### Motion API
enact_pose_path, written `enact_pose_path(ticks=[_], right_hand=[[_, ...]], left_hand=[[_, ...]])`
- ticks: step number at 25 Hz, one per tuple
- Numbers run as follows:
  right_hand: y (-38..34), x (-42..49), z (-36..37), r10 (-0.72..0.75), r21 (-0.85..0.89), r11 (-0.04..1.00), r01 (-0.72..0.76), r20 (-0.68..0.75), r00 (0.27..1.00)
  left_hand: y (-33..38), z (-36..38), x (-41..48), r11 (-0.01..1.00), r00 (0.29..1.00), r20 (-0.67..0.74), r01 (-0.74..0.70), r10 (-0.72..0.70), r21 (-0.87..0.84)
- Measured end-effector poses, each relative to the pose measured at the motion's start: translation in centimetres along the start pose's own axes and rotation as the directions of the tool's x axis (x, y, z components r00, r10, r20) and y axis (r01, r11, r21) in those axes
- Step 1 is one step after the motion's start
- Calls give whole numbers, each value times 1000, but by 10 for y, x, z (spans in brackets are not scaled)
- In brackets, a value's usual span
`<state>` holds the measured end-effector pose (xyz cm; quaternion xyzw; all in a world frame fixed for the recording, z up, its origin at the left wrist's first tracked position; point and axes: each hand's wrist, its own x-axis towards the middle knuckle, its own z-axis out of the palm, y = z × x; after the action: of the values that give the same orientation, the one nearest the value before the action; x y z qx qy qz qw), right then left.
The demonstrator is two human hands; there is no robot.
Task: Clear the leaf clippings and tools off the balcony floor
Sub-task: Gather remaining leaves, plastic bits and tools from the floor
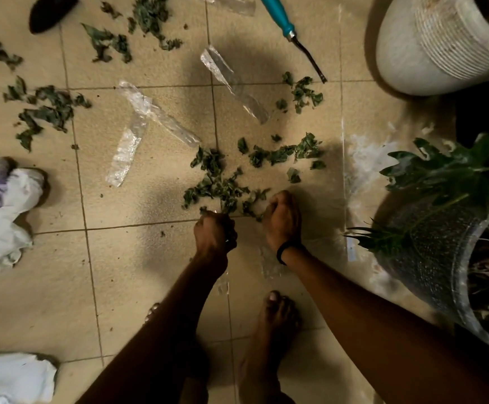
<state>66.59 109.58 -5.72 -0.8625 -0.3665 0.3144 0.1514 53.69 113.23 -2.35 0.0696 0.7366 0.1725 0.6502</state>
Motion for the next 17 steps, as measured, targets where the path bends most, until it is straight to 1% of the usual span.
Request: enact_pose_path(ticks=[2,5,7,8,9,10,12,13,15,17], right_hand=[[-8,-1,6,-60,-18,998,61,66,996],[-23,-1,17,-148,-35,987,157,189,971],[-27,2,24,-164,-96,976,194,256,953],[-28,3,29,-157,-142,969,200,266,951],[-28,3,32,-132,-172,969,178,250,959],[-29,4,34,-91,-162,979,125,207,974],[-32,3,33,7,-56,998,-2,88,996],[-34,3,31,34,-11,999,-33,43,999],[-37,4,26,35,22,999,-35,-4,999],[-41,7,26,0,37,999,0,-13,1000]], left_hand=[[10,-6,-1,999,1000,20,-10,11,-34],[17,-12,-1,998,992,114,-45,50,-49],[21,-15,-2,998,984,168,-57,63,-40],[23,-17,-4,998,979,194,-61,65,-26],[25,-18,-6,998,973,223,-64,63,-6],[27,-20,-8,998,965,255,-65,59,13],[31,-24,-11,999,943,328,-53,47,10],[32,-26,-12,999,927,373,-37,39,-12],[33,-32,-10,996,895,446,21,18,-82],[34,-39,-6,977,880,476,113,-15,-178]])
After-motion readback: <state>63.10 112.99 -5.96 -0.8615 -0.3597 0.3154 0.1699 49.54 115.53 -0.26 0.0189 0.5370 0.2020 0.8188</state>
